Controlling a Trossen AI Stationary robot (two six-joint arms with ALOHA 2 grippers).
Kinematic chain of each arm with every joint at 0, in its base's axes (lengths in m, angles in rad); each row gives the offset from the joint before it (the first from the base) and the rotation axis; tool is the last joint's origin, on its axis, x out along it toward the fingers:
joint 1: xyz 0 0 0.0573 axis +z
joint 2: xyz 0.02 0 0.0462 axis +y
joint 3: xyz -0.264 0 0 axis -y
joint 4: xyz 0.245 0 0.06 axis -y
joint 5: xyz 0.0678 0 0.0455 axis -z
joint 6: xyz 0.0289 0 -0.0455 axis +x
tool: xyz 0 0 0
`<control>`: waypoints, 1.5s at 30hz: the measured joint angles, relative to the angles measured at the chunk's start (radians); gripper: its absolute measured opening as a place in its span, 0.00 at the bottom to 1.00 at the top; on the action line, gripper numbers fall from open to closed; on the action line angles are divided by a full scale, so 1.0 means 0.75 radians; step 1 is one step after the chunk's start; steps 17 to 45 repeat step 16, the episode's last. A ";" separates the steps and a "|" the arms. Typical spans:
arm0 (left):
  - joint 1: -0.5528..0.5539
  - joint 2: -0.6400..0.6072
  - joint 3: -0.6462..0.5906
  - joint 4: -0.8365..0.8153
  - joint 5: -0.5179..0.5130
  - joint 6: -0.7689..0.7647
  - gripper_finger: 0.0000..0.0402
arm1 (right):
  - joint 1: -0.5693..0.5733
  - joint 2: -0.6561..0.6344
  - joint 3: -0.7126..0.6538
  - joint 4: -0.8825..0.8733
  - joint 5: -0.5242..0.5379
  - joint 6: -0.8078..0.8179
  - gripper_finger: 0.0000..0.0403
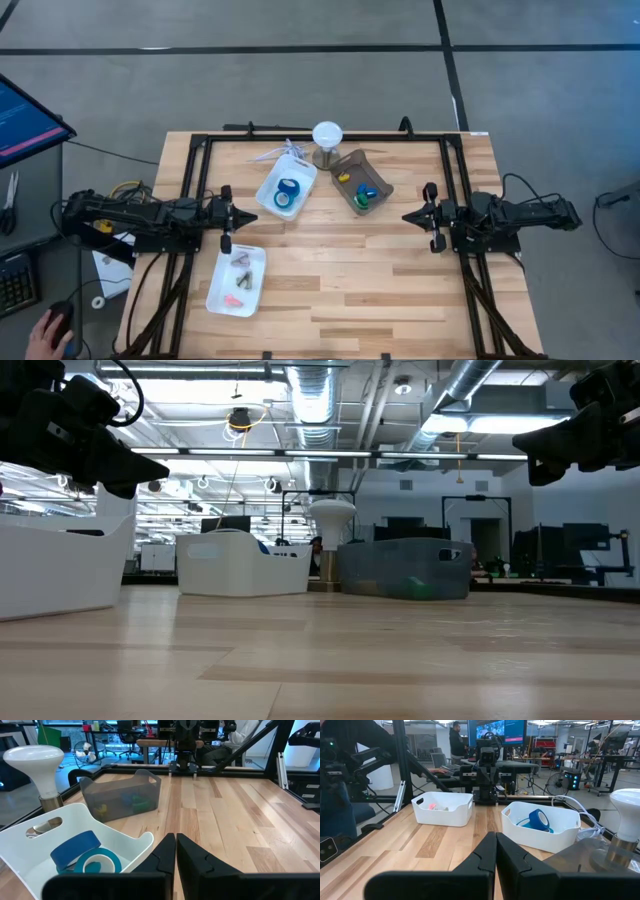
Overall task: Pick and place Stapler, Stapler remover, tape
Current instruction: Return to Home Position
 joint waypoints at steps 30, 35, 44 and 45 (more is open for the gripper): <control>0.000 0.000 0.000 0.008 0.000 0.000 0.02 | 0.000 0.000 0.000 0.000 0.000 0.000 0.00; 0.000 0.000 0.000 0.008 0.000 0.000 0.02 | 0.000 0.000 0.000 0.000 0.000 0.000 0.00; 0.000 0.000 0.000 0.008 0.000 0.000 0.02 | 0.000 0.000 0.000 0.000 0.000 0.000 0.00; 0.000 0.000 0.000 0.008 0.000 0.000 0.02 | 0.000 0.000 0.000 0.000 0.000 0.000 0.00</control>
